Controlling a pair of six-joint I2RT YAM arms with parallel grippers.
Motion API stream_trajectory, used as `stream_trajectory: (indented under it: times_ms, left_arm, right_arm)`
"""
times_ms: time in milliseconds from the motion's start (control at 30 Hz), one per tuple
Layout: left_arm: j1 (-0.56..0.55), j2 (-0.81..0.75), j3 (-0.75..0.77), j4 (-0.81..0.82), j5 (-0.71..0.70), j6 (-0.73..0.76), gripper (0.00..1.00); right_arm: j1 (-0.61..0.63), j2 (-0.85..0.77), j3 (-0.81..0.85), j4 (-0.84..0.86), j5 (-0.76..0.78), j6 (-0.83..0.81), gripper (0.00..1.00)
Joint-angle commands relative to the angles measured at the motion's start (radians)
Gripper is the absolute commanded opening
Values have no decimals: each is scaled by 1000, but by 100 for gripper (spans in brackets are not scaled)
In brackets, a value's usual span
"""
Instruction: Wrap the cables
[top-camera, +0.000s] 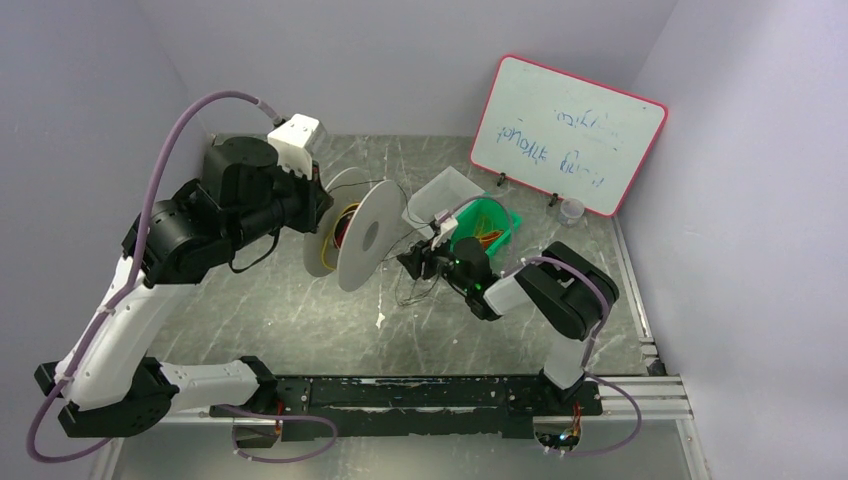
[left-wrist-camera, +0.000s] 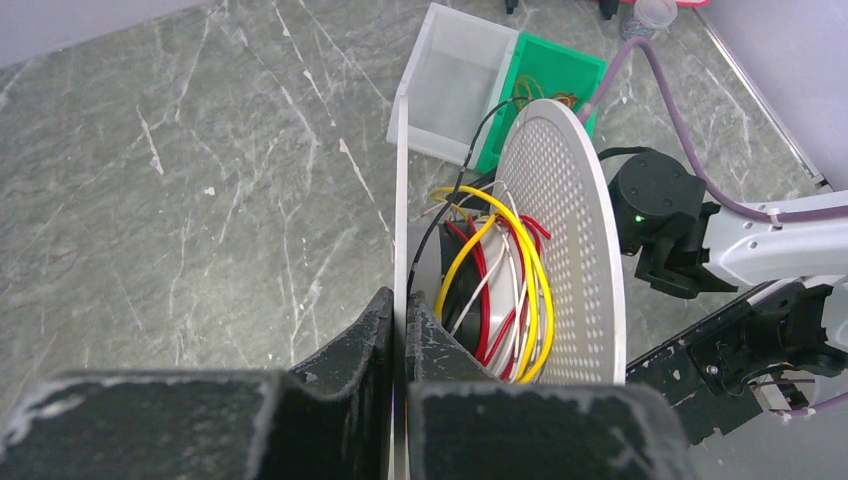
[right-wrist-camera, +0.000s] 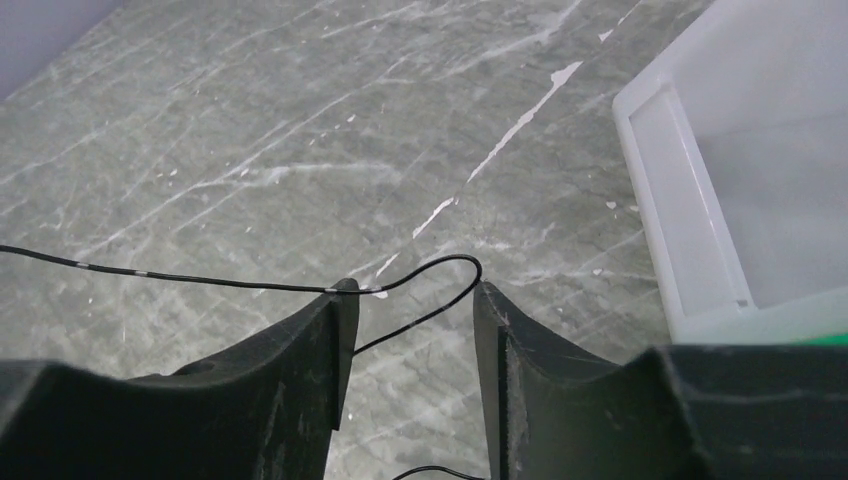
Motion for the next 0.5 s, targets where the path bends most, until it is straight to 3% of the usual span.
stream_trajectory:
  times_ms: [0, 67, 233, 467]
  left_arm:
    - [6, -25, 55, 46, 22, -21, 7]
    - [7, -31, 55, 48, 23, -24, 7]
    - [7, -32, 65, 46, 13, -29, 7]
    - [7, -54, 75, 82, -59, -54, 7]
  right_arm:
    - [4, 38, 29, 62, -3, 11, 46]
    - [4, 44, 32, 65, -1, 10, 38]
    - [1, 39, 19, 56, 0, -8, 2]
    - [-2, -53, -87, 42, 51, -10, 0]
